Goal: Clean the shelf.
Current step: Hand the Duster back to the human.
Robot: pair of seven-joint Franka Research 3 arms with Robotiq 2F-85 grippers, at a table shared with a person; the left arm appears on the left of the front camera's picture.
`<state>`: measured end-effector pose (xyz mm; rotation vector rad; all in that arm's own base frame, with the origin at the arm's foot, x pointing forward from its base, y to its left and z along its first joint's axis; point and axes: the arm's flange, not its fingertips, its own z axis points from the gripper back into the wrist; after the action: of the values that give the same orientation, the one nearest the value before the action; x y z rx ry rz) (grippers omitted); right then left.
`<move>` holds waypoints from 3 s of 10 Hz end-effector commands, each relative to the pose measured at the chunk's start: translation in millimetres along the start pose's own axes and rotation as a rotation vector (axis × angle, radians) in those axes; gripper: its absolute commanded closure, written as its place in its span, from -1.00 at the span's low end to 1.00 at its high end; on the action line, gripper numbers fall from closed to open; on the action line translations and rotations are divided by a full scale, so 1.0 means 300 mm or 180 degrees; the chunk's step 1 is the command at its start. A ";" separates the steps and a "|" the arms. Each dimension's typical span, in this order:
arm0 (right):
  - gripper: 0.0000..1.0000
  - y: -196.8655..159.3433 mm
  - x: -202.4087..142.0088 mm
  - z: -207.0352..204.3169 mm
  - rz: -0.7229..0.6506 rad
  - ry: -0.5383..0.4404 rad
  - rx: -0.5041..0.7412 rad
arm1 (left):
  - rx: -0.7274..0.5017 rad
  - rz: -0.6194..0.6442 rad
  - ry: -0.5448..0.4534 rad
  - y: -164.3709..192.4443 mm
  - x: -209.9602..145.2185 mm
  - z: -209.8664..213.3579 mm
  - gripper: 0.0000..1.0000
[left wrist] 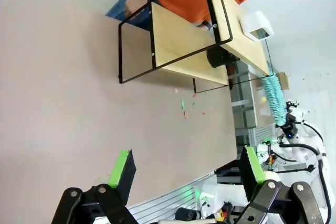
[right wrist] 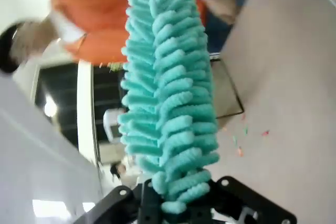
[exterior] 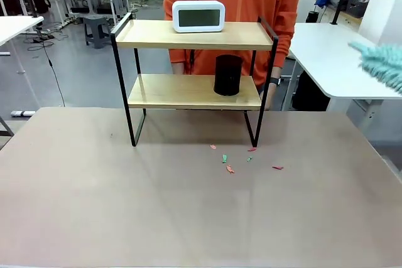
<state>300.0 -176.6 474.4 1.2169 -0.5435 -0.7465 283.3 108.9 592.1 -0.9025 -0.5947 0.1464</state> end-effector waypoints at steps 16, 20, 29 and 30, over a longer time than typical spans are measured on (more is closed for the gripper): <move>0.47 -0.051 0.024 -0.065 -0.0400 -0.0045 -0.0145 | -0.0005 0.0019 0.0026 0.005 0.005 0.008 -1.00; -1.00 -0.023 -0.013 -0.088 -0.0227 0.0238 -0.0054 | -0.0005 0.0019 0.0026 0.005 0.005 0.008 -1.00; -1.00 0.204 -0.503 -0.562 0.0223 0.1861 0.0484 | -0.1390 0.0662 0.1100 -0.088 -0.198 -0.319 -1.00; -1.00 0.194 -0.511 -0.586 0.0133 0.1652 0.0534 | -0.1386 0.0785 0.0919 -0.080 -0.234 -0.360 -1.00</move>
<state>341.3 63.3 503.9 1.4491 -0.1514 -0.2751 289.3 3.2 544.7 -1.3492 -0.2390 0.0065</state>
